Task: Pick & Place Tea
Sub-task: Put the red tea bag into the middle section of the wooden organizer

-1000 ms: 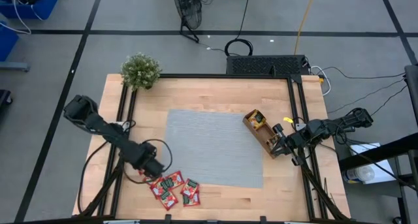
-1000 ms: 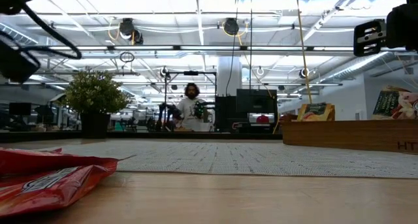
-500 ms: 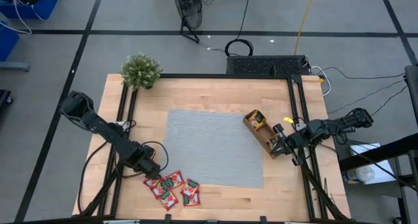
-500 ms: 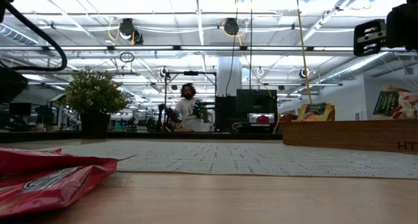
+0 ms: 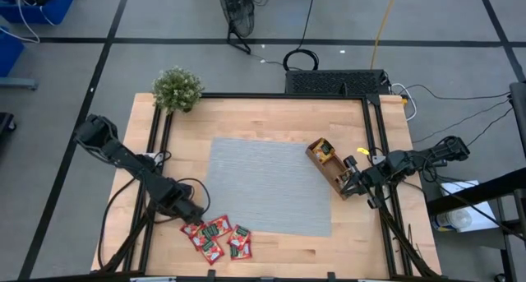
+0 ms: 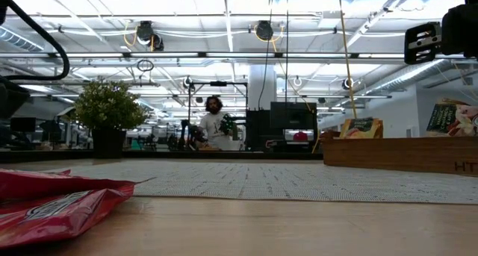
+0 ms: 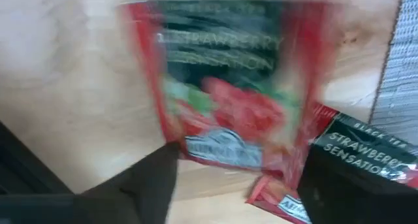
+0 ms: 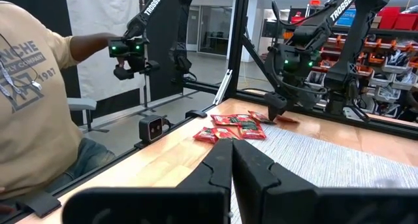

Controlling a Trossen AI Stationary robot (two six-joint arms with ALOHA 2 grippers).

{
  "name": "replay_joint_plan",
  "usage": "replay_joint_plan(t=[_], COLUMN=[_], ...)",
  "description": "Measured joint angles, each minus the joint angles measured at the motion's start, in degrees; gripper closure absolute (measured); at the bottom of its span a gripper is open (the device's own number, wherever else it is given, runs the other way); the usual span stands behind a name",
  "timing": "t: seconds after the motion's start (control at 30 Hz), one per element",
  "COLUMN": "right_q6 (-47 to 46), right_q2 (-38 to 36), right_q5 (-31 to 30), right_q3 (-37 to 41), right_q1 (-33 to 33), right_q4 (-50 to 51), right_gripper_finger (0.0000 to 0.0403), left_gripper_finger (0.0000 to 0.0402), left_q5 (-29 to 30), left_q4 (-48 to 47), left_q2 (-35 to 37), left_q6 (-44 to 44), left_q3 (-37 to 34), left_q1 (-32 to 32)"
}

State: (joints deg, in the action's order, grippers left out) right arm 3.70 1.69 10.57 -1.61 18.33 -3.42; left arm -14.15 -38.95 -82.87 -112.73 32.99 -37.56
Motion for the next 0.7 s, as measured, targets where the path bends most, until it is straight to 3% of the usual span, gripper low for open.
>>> replay_joint_plan(t=[0.23,0.37,0.57,0.7], right_q6=[0.00,0.00,0.01,0.02], right_q2=[0.00,0.00,0.00,-0.02], right_q5=[0.00,0.00,0.00,-0.02], right_q3=[0.00,0.00,0.00,0.00], right_q1=[-0.01,0.00,-0.01,-0.02], right_q4=[-0.02,-0.02,-0.13,-0.15], right_gripper_finger=[0.0403,0.0403,0.0403,0.0403], left_gripper_finger=[0.0283,0.0344,0.0369,0.0371], left_q5=[-0.37,-0.33,0.19,7.61], left_q4=[2.90,4.40,-0.07,-13.34], left_q2=[-0.15,-0.19,-0.54,-0.87], left_q6=[-2.55,-5.22,-0.38,3.44], left_q3=[-0.02,-0.07,2.22,9.64], left_q1=[0.03,-0.19,-0.11,0.37])
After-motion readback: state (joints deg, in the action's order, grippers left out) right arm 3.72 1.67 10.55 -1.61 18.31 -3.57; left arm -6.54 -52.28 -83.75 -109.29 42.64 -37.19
